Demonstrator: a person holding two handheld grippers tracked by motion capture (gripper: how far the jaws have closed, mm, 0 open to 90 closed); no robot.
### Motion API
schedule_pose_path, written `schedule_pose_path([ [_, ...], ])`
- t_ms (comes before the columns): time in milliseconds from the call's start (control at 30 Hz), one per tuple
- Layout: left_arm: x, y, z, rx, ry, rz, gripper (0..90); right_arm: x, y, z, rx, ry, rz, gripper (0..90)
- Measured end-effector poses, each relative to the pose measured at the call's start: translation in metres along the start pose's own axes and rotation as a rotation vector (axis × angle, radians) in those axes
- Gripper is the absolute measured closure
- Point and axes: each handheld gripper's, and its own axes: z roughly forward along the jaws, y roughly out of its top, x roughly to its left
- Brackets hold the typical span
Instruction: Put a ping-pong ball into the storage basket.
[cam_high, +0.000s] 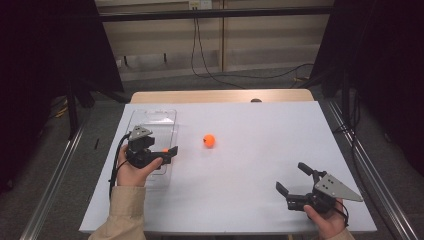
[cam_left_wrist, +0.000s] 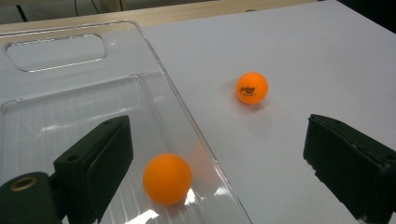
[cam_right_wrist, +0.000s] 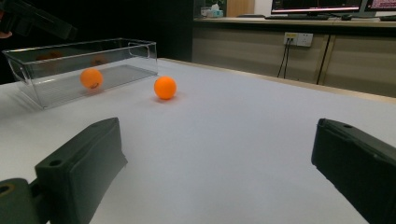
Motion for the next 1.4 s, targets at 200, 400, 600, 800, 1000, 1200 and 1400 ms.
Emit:
schedule_pose_path([
  [200,-0.002,0.001,0.001,-0.002,-0.007,-0.001,8.4,0.001,0.000,0.000,0.000,0.006,0.000,1.6],
  [400,-0.005,0.002,0.003,0.004,-0.013,0.011,8.4,0.001,0.000,0.000,-0.004,0.005,0.000,1.6],
  [600,-0.006,0.002,0.004,0.004,-0.025,0.008,8.3,0.001,0.000,0.000,-0.002,0.012,0.002,1.6],
  [800,-0.008,0.002,0.004,0.004,-0.025,0.016,8.3,0.001,0.000,0.000,-0.002,0.014,0.003,1.6],
  [1000,-0.010,0.003,0.004,0.004,-0.029,0.014,8.3,0.001,0.000,0.000,-0.001,0.014,0.001,1.6],
  [1200,-0.014,0.003,0.006,0.004,-0.038,0.020,8.2,0.001,0.000,0.000,-0.001,0.015,0.004,1.6],
  [1400,-0.019,0.004,0.009,0.006,-0.053,0.024,8.1,0.000,0.000,0.000,-0.004,0.011,0.005,1.6],
])
